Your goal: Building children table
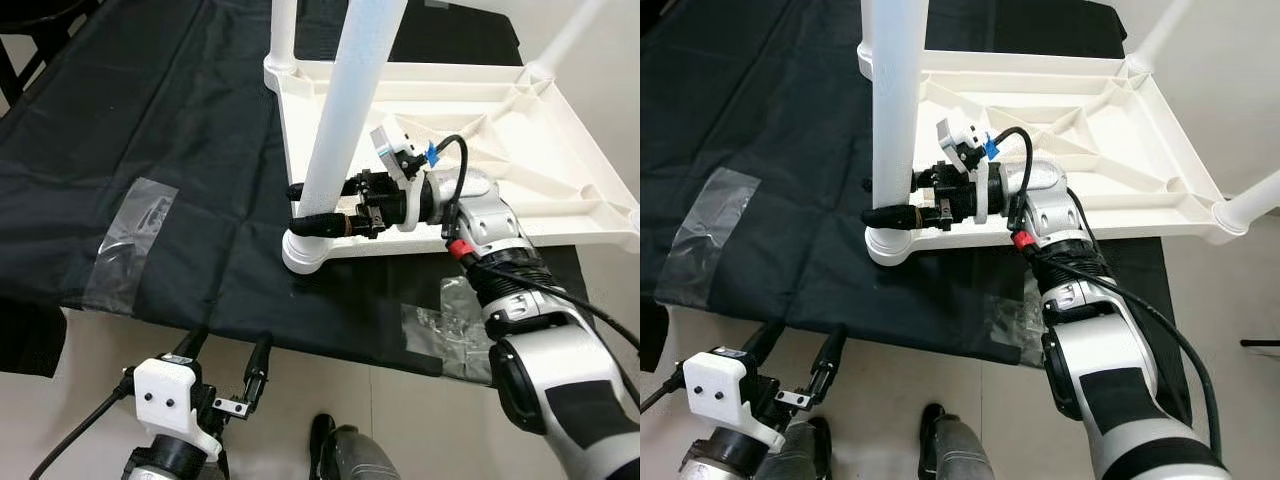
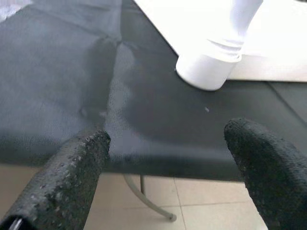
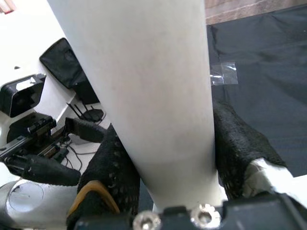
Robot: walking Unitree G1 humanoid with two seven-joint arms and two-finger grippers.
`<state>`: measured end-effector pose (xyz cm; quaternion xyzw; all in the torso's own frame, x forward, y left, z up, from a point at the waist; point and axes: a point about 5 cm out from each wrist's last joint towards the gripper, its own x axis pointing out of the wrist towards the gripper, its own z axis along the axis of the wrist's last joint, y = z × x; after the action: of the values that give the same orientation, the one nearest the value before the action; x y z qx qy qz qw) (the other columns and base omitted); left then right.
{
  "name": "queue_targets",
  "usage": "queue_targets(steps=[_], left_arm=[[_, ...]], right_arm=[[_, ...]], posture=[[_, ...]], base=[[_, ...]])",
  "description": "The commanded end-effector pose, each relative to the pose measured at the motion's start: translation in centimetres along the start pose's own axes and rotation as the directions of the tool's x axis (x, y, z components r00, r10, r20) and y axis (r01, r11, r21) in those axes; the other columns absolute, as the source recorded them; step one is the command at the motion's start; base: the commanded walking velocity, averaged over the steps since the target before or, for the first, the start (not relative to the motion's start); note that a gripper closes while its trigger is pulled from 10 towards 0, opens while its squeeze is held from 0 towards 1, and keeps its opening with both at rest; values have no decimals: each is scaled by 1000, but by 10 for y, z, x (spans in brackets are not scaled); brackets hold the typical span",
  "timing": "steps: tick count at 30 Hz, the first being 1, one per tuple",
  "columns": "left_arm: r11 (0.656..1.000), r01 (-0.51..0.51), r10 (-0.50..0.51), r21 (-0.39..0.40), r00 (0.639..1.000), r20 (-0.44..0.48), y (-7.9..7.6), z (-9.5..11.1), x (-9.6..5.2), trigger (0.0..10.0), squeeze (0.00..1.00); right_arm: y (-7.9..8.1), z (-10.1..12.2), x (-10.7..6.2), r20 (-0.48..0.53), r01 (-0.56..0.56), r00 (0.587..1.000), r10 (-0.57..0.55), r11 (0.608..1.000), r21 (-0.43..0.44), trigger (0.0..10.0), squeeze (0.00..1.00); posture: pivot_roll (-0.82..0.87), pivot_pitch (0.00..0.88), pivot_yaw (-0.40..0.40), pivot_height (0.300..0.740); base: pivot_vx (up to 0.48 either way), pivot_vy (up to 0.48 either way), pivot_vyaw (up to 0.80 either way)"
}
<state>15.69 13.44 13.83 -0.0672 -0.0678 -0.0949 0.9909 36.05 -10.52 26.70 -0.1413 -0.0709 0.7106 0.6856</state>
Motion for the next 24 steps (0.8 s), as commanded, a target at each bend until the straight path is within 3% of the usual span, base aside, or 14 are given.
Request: queue_targets(steps=[1, 5, 6, 7, 8, 9, 10, 11, 12, 13, 18, 20, 22, 24], left_arm=[[1000, -10, 10, 2, 999, -50, 1, -9, -2, 10000, 0], [1000, -15, 16, 10, 999, -51, 4, -13, 5, 10000, 0], [1000, -19, 19, 13, 999, -50, 6, -14, 8, 10000, 0], [1000, -23, 23, 15, 998, -50, 8, -16, 10, 10000, 0], [1000, -23, 23, 15, 998, -50, 8, -16, 10, 10000, 0], [999, -28, 29, 17, 998, -48, 11, -18, 14, 10000, 0], [999, -28, 29, 17, 998, -48, 11, -18, 14, 10000, 0], [999, -29, 30, 21, 999, -45, 13, -20, 19, 10000, 0], [999, -29, 30, 21, 999, -45, 13, -20, 19, 10000, 0], [999, -30, 31, 24, 999, -45, 14, -22, 23, 10000, 0], [1000, -20, 21, 22, 999, -48, 15, -26, 29, 10000, 0], [1000, -12, 13, 22, 999, -48, 17, -31, 41, 10000, 0], [999, -16, 17, 28, 999, -45, 19, -33, 45, 10000, 0], [999, -16, 17, 28, 999, -45, 19, -33, 45, 10000, 0]], right_arm=[[2, -5, -1, -44, -41, 998, 41, 999, 5, 0, 0], [-3, -5, -8, -147, 144, 978, -150, 988, -53, 0, 0], [-5, -10, -10, -185, 327, 926, -328, 944, -36, 0, 0], [-1, -19, -1, -141, 632, 773, -619, 772, 75, 0, 0], [-1, -19, -1, -141, 632, 773, -619, 772, 75, 0, 0], [30, -52, 6, -203, 838, 545, -814, 535, 103, 0, 0], [30, -52, 6, -203, 838, 545, -814, 535, 103, 0, 0], [67, -85, 9, -309, 934, 358, -881, 335, 127, 0, 0], [67, -85, 9, -309, 934, 358, -881, 335, 127, 0, 0], [90, -102, 11, -373, 965, 260, -891, 230, 123, 0, 0], [89, -104, 22, -341, 952, 307, -888, 287, 109, 0, 0], [68, -96, 43, -267, 910, 413, -870, 385, 153, 0, 0], [62, -91, 54, -249, 884, 466, -849, 433, 178, 0, 0], [62, -91, 54, -249, 884, 466, -849, 433, 178, 0, 0]], posture=[[165, 304, -145, 740], [144, 269, -165, 740], [132, 255, -174, 740], [115, 237, -187, 740], [115, 237, -187, 740], [101, 210, -173, 740], [101, 210, -173, 740], [102, 192, -159, 740], [102, 192, -159, 740], [103, 184, -158, 740], [82, 138, -163, 740], [77, 107, -167, 740], [79, 104, -166, 740], [79, 104, -166, 740]], base=[[0, 0, 0], [0, 0, 0], [0, 0, 0], [0, 0, 0], [0, 0, 0], [0, 0, 0], [0, 0, 0], [0, 0, 0], [0, 0, 0], [0, 0, 0], [0, 0, 0], [0, 0, 0], [0, 0, 0], [0, 0, 0]])
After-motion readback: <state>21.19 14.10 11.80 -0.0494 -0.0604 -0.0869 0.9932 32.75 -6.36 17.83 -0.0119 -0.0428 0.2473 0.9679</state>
